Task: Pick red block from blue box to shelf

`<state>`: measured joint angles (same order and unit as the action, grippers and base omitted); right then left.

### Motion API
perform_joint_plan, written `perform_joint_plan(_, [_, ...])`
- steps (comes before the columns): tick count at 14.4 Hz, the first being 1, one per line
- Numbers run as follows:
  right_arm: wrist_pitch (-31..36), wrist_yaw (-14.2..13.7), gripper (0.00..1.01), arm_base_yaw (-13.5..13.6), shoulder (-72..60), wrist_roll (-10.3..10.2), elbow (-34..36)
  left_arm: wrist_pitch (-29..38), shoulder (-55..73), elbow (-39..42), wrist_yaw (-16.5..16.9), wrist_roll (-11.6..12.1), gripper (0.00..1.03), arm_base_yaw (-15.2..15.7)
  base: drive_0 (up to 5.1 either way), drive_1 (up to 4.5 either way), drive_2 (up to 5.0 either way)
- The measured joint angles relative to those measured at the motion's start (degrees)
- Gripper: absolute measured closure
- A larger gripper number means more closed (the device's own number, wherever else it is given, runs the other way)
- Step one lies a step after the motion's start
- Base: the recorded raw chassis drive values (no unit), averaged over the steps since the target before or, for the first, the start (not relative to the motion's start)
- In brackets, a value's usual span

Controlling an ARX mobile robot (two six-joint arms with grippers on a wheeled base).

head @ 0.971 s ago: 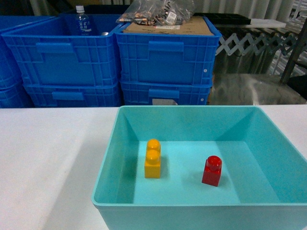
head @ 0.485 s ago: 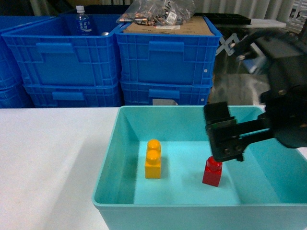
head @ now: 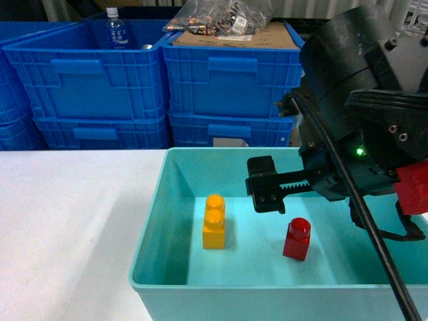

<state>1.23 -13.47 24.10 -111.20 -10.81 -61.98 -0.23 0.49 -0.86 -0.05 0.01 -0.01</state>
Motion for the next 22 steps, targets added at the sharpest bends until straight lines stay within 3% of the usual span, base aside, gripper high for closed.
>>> perform_joint_plan(5, [-3.93, 1.92, 0.03, 0.13, -7.02, -0.35, -3.56, 0.0, 0.0, 0.0, 0.02, 0.0, 0.05, 0.0, 0.0, 0.0, 0.0])
perform_joint_plan(8, [-5.79, 3.63, 0.03, -1.27, -10.29, -1.64, -4.79, 0.0, 0.0, 0.0, 0.02, 0.0, 0.05, 0.0, 0.0, 0.0, 0.0])
perform_joint_plan(9, [-6.01, 3.76, 0.09, -1.29, -10.8, -1.97, -5.14, 0.02, 0.0, 0.0, 0.0, 0.0, 0.05, 0.0, 0.0, 0.0, 0.0])
perform_joint_plan(12, [-5.99, 4.61, 0.42, -1.25, -12.61, -2.62, -5.6, 0.02, 0.0, 0.0, 0.0, 0.0, 0.05, 0.0, 0.0, 0.0, 0.0])
perform_joint_plan(13, [-6.27, 4.81, 0.59, -1.29, -12.87, -2.73, -5.92, 0.0, 0.0, 0.0, 0.02, 0.0, 0.05, 0.0, 0.0, 0.0, 0.0])
perform_joint_plan(14, [-5.05, 4.85, 0.71, -1.29, -12.87, -2.73, -5.92, 0.0, 0.0, 0.0, 0.02, 0.0, 0.05, 0.0, 0.0, 0.0, 0.0])
perform_joint_plan(16, [-2.1, 5.53, 0.72, -1.22, -11.69, -2.84, -4.48, 0.02, 0.0, 0.0, 0.02, 0.0, 0.05, 0.0, 0.0, 0.0, 0.0])
perform_joint_plan(19, [5.77, 3.61, 0.72, -0.42, -2.51, -1.79, 2.08, 0.02, 0.0, 0.0, 0.0, 0.0, 0.05, 0.0, 0.0, 0.0, 0.0])
perform_joint_plan(21, [14.19, 2.19, 0.72, 0.66, 7.52, 0.63, 8.04, 0.02, 0.0, 0.0, 0.02, 0.0, 0.05, 0.0, 0.0, 0.0, 0.0])
perform_joint_plan(22, [22.38, 2.38, 0.72, 1.14, 17.92, 2.97, 14.75, 0.02, 0.0, 0.0, 0.0, 0.0, 0.05, 0.0, 0.0, 0.0, 0.0])
